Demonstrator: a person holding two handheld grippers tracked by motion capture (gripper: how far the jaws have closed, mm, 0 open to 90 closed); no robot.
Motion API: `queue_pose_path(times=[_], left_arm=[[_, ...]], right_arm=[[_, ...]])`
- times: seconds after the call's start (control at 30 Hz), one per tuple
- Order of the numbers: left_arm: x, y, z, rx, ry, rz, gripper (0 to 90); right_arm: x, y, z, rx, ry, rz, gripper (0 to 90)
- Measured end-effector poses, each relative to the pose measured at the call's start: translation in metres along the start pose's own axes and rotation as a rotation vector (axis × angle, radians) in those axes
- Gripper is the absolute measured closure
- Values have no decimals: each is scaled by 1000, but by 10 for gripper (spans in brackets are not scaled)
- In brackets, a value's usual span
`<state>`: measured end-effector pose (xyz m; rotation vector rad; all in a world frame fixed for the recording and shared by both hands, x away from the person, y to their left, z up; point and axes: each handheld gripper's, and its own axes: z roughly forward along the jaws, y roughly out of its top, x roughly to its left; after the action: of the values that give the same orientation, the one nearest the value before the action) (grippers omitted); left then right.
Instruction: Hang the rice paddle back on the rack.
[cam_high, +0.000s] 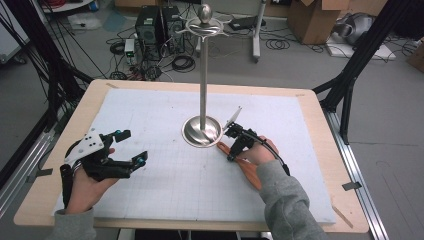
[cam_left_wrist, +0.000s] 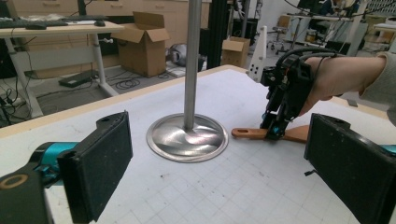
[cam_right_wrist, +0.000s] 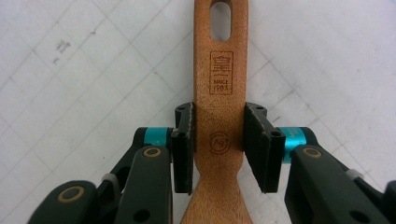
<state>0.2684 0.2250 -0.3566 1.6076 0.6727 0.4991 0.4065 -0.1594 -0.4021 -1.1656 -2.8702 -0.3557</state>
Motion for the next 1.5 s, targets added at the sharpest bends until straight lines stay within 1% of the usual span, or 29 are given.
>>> queue_pose_path(times=[0.03,0.13,0.17,0.23,0.27,0.37,0.43,0.5,0.57,0.6,0.67,0.7,0.73,0.77,0.8,0.83,0.87,0.9,0.97,1.1,1.17,1.2,1.23,1.33,1.37,1.4,1.43,1.47,1.5], left_arm=[[0,0,0,3,-1,1,82],[0,-1,1,7,0,1,82],[0,-1,1,8,-1,0,82],[0,-1,2,7,-3,0,82],[0,-1,2,7,-2,0,82],[0,-1,2,9,-2,3,82],[0,-1,2,11,-1,3,82],[0,-2,3,11,-2,-1,82],[0,-2,4,12,-4,-2,82],[0,-2,4,12,-4,-2,82],[0,-2,4,13,-3,0,82],[0,-2,3,15,-3,0,82],[0,-2,3,14,-2,0,82],[0,-2,3,12,0,-2,82],[1,-2,3,12,0,-4,82],[1,-3,3,14,0,-3,82],[1,-3,3,16,0,-1,82],[1,-3,3,17,0,0,82],[0,-3,4,17,0,-3,82],[0,-3,5,20,-2,-1,82],[0,-3,5,22,0,0,82],[0,-3,5,23,0,1,82],[0,-3,5,22,-1,1,82],[-1,-3,5,22,-3,2,82],[0,-3,5,23,2,-1,82],[0,-3,5,23,2,-1,82],[0,-4,5,24,0,-1,82],[0,-4,5,24,0,-1,82],[0,-4,4,23,2,-4,82]], right_arm=[[-1,-3,-4,-22,4,-2,655],[-1,-5,-9,-43,5,0,655],[-1,-8,-15,-70,14,3,655],[-1,-9,-17,-82,19,10,656],[-2,-13,-23,-119,29,7,655],[-3,-15,-27,-147,35,7,656],[-6,-20,-36,-210,34,4,656],[-6,-22,-38,-223,35,8,656],[-8,-26,-43,-277,45,7,655],[-8,-26,-43,-277,45,7,655],[-10,-28,-45,-307,39,-4,655],[-11,-31,-47,-336,38,-7,655],[-11,-31,-47,-336,38,-7,655],[-12,-34,-50,-364,39,-10,656],[-12,-34,-50,-364,39,-10,656],[-13,-37,-53,-394,36,-12,656],[-13,-37,-53,-394,36,-12,656],[-14,-40,-57,-424,27,-9,655],[-13,-41,-58,-433,26,-7,655],[-14,-49,-68,-533,-1,-7,655],[-14,-50,-69,-546,-3,-8,656],[-15,-53,-71,-580,-5,-10,655],[-15,-55,-73,-592,-5,-9,655],[-15,-60,-79,-666,-8,-28,655],[-14,-62,-81,-707,0,-51,655],[-14,-62,-81,-707,0,-51,655],[-13,-65,-84,-759,9,-69,655],[-13,-65,-84,-759,9,-69,655],[-13,-66,-86,-789,11,-92,655]])
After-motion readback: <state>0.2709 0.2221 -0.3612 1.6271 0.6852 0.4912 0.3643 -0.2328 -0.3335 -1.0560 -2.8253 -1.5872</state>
